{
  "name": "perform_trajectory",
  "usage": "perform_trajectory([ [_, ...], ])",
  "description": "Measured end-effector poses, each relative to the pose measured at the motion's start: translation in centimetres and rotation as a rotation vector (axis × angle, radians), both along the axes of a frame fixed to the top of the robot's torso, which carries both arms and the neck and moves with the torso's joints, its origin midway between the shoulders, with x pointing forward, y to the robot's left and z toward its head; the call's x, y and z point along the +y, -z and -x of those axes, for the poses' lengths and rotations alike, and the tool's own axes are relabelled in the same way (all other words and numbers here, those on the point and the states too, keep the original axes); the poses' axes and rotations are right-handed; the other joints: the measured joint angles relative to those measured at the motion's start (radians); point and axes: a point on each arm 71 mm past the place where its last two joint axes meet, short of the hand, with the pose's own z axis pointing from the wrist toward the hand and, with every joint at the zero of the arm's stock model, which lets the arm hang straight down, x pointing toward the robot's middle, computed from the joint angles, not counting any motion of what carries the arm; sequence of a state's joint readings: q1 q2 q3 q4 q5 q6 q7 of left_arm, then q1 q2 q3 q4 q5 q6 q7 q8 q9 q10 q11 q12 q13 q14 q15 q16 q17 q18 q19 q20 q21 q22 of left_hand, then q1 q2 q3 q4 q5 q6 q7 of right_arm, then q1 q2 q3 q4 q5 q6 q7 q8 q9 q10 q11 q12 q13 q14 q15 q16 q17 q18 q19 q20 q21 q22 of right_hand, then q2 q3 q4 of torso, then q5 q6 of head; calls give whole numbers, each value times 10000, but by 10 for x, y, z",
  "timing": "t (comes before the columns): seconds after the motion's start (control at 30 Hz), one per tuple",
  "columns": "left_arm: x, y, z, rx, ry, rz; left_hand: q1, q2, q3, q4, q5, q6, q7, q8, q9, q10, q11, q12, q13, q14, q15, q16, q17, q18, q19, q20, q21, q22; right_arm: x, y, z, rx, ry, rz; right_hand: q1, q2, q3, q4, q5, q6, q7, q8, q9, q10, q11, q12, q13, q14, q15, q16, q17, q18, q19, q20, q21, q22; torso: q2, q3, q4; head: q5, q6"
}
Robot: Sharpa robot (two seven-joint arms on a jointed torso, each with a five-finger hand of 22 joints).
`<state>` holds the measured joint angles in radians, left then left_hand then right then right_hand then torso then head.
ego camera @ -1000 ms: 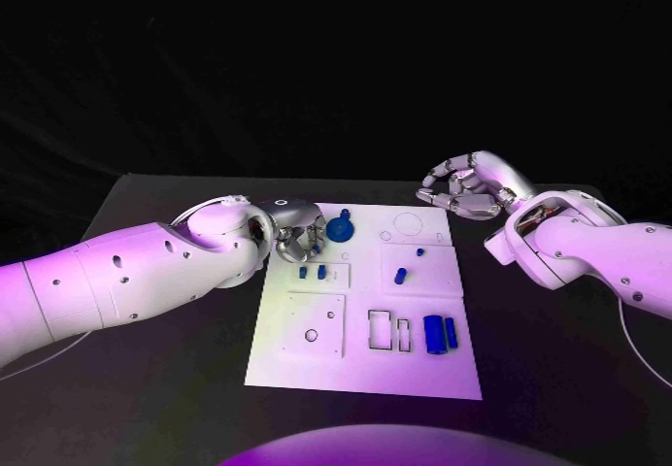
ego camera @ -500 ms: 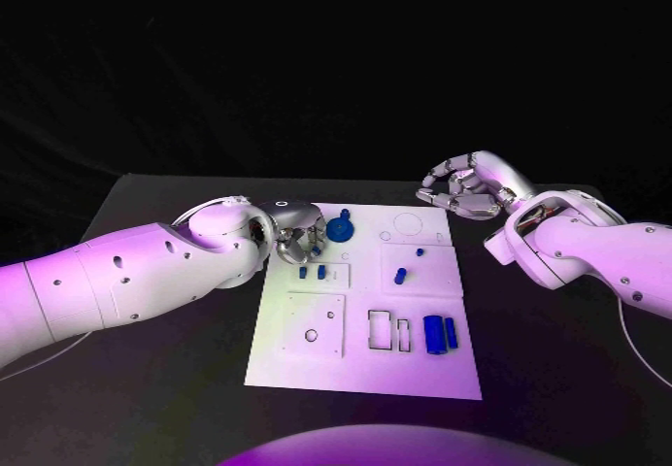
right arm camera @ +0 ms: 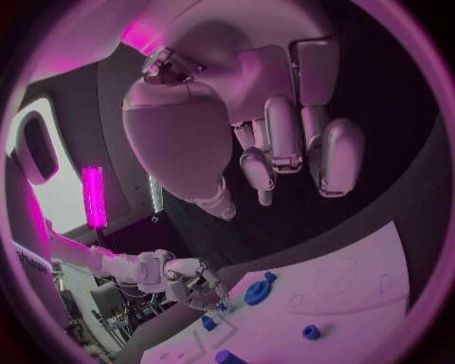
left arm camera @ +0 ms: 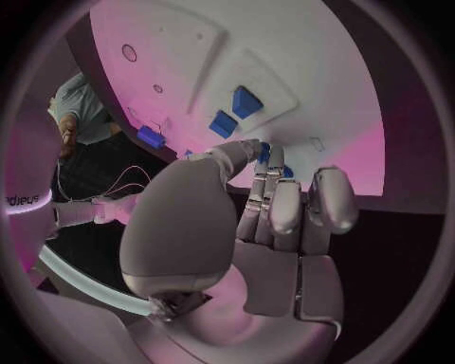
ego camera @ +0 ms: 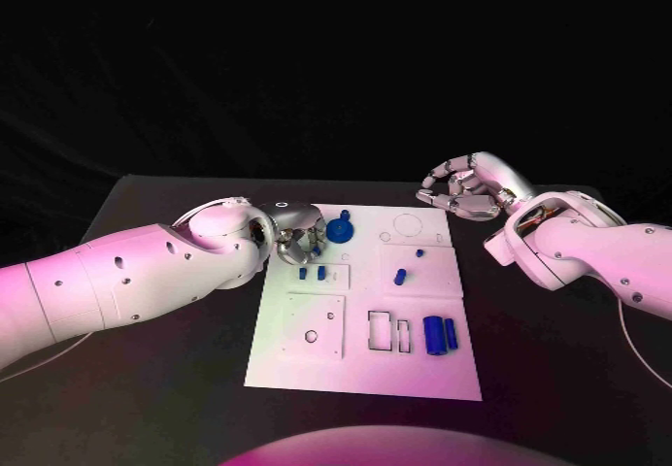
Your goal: Assemble the parts on the task board
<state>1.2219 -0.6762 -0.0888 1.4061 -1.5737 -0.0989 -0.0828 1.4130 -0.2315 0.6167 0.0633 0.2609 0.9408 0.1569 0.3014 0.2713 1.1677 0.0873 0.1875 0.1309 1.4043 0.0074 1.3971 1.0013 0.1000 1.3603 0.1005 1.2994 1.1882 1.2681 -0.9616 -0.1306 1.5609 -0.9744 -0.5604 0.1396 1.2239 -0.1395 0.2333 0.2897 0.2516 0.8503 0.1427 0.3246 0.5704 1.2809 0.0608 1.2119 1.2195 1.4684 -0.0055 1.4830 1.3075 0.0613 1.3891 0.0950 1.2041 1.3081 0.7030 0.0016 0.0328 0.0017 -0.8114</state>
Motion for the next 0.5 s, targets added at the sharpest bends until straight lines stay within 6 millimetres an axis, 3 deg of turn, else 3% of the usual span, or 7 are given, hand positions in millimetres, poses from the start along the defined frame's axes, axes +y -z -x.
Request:
perform_trajectory([
  [0.13,0,1,0,14,-6,-9,-67,-67,0,0,0,-132,3,-99,-61,-83,73,-135,-25,-21,21,0,-95,0,-45,13,-53,-76,0,0,0,0,1,1,0,0,0,0,0,0,0,0,-1,0,0,0,0,0,0,0,0,0,0,0,0,0,1,0,0,-12,-8],
  [0.5,0,1,-1,15,-37,-31,-67,-67,0,0,0,20,2,-97,-48,-117,39,-172,-11,-72,72,-51,-311,1,-79,49,-81,-99,0,0,0,2,13,8,0,0,0,0,0,0,0,0,6,0,0,0,-12,0,0,0,-1,0,0,0,1,-1,-1,0,5,-15,-19],
])
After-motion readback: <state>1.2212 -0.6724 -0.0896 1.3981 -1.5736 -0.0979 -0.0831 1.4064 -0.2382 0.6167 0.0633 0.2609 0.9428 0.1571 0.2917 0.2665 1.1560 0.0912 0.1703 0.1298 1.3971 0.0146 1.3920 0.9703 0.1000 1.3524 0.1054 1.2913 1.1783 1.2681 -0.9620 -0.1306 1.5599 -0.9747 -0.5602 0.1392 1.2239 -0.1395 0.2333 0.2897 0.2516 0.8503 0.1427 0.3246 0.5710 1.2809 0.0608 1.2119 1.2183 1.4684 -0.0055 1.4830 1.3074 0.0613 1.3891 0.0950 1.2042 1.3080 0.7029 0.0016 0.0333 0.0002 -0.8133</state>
